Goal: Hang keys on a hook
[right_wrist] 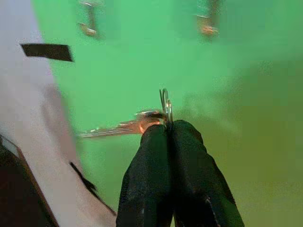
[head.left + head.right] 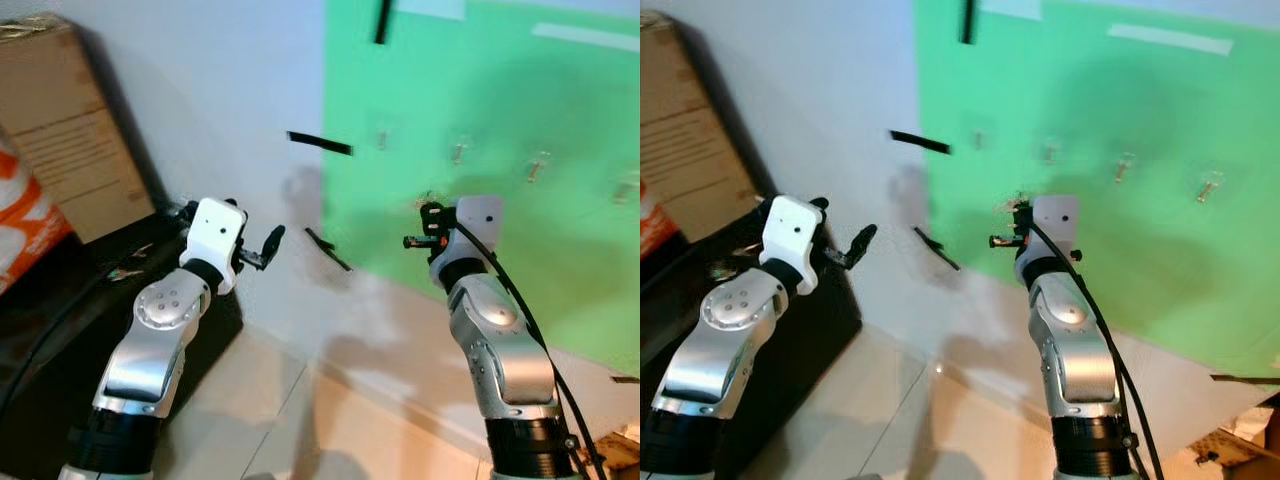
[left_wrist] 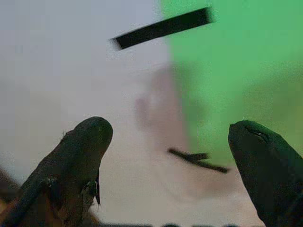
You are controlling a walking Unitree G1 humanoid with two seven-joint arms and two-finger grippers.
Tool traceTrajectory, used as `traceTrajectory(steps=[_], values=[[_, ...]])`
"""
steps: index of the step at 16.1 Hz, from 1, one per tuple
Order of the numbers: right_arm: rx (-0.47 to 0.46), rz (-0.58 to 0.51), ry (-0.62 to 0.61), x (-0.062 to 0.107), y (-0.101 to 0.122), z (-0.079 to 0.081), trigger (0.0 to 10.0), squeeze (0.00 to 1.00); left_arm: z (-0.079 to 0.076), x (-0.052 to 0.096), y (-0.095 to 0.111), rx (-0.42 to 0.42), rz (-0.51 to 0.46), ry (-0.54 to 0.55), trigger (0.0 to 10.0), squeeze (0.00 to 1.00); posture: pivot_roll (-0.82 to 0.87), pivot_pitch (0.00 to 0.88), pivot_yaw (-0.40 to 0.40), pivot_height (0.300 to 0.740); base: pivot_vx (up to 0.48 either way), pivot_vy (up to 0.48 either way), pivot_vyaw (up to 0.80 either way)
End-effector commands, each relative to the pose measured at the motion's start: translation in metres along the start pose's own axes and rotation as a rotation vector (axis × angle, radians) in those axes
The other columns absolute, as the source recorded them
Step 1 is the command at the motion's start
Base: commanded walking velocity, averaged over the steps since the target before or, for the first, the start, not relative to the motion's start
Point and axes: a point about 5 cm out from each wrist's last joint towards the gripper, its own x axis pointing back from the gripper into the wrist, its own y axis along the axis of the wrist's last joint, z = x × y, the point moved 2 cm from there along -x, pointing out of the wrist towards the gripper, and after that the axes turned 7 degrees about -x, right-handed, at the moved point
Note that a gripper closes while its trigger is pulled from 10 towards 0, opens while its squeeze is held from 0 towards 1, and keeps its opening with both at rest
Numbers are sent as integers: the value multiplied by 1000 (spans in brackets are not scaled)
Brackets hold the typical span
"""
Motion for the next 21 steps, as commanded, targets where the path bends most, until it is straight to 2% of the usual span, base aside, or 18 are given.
traceTrajectory(steps=[1,3,6,10,11,13,15,18,21], values=[[-2,-48,42,-1,11,4,10000,0,2,1,4,-17,-15,-2,10000,176,-15,0,37,740,337,0,0],[24,-62,154,0,16,14,10000,0,2,1,5,-20,-17,-9,10000,176,-13,0,38,740,324,0,0],[5,-58,304,4,22,29,10000,0,1,2,5,-11,-29,-19,10000,161,-12,0,36,740,194,0,0],[-104,-46,394,4,29,42,10000,0,-4,7,6,-27,-43,-118,10000,149,-10,0,35,740,0,0,0],[-153,-23,483,3,30,53,10000,0,-7,12,5,-44,-42,-198,10000,153,-10,0,38,740,0,0,0],[-179,8,553,0,29,63,10000,0,-7,16,4,-55,-36,-250,10000,157,-8,0,40,740,0,0,0],[-190,36,583,-5,28,69,10000,0,-6,16,4,-52,-34,-263,10000,153,-6,0,41,740,0,0,0],[-182,118,547,-28,18,74,10000,0,-8,17,5,-55,-41,-290,10000,157,2,0,39,740,0,0,0],[-218,124,528,-42,22,76,10000,0,-9,19,5,-55,-43,-304,10000,157,7,0,39,740,0,0,0]])
